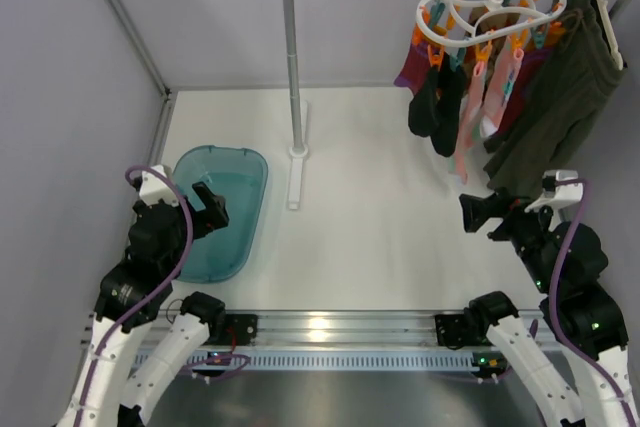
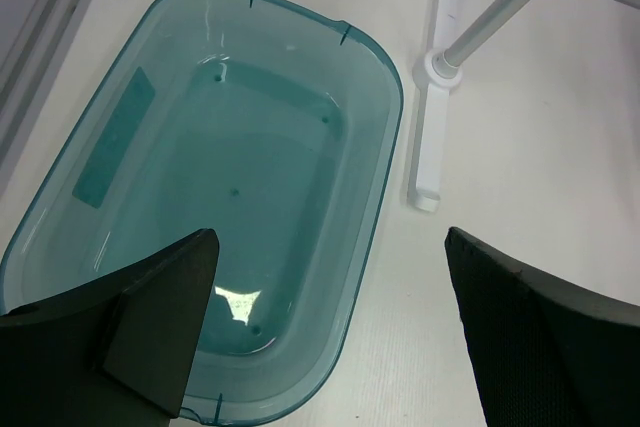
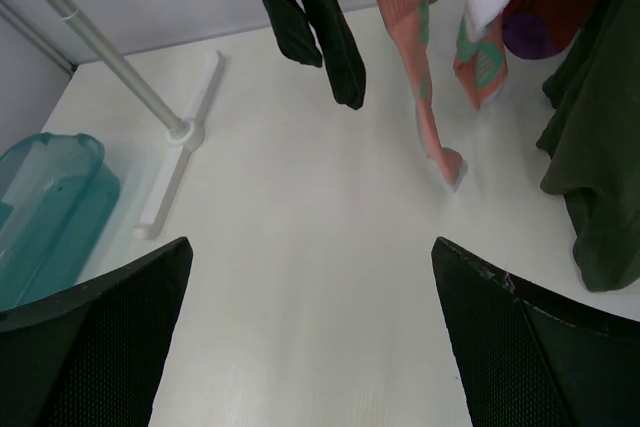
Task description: Remove the socks clipped to the hanger
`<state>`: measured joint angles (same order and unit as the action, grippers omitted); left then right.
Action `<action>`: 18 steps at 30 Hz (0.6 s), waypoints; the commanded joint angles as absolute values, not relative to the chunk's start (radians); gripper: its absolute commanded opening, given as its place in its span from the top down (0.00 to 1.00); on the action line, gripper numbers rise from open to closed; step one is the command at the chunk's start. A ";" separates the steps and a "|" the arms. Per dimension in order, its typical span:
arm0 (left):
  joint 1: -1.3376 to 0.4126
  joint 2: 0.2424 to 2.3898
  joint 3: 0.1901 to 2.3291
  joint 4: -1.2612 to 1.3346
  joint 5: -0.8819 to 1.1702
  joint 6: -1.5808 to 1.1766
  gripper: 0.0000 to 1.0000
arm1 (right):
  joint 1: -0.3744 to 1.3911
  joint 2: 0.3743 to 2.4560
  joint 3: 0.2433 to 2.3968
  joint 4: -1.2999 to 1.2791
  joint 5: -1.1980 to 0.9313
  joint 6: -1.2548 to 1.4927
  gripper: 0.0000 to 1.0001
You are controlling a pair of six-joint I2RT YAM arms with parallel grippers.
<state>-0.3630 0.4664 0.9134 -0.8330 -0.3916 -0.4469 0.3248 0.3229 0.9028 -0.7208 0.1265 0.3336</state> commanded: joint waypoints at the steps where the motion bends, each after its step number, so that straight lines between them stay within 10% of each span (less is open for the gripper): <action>1: -0.365 0.460 0.899 -0.778 -0.416 -0.465 0.01 | 0.316 0.316 0.894 -0.652 0.159 0.334 0.00; 18: -0.365 0.486 0.923 -0.779 -0.353 -0.466 0.02 | 0.314 0.475 0.747 -0.238 -0.104 0.335 0.01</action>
<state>-0.3630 0.4652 0.8936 -0.8227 -0.3965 -0.4763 0.3248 0.3927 0.7639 -0.4240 -0.0307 0.3508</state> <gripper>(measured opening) 0.985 0.993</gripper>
